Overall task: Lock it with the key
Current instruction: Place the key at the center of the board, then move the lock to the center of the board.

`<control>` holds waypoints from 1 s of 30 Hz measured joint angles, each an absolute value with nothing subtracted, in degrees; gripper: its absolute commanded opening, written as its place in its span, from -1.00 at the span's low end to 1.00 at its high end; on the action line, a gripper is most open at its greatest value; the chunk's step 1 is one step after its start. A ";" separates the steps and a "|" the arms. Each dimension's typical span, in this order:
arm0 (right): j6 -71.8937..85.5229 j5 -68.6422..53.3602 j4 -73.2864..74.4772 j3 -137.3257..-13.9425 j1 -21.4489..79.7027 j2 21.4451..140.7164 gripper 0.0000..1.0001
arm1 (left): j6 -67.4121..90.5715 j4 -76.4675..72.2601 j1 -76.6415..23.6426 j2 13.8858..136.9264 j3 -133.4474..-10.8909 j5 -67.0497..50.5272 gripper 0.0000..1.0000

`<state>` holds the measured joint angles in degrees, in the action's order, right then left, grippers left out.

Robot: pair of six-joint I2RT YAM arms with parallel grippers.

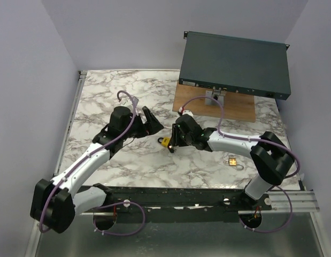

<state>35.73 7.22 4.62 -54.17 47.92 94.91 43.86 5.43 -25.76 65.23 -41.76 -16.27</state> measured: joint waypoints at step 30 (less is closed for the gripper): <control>56.86 24.67 41.89 -39.44 18.81 59.57 0.95 | 40.93 12.97 -27.03 45.39 -39.38 -26.22 0.87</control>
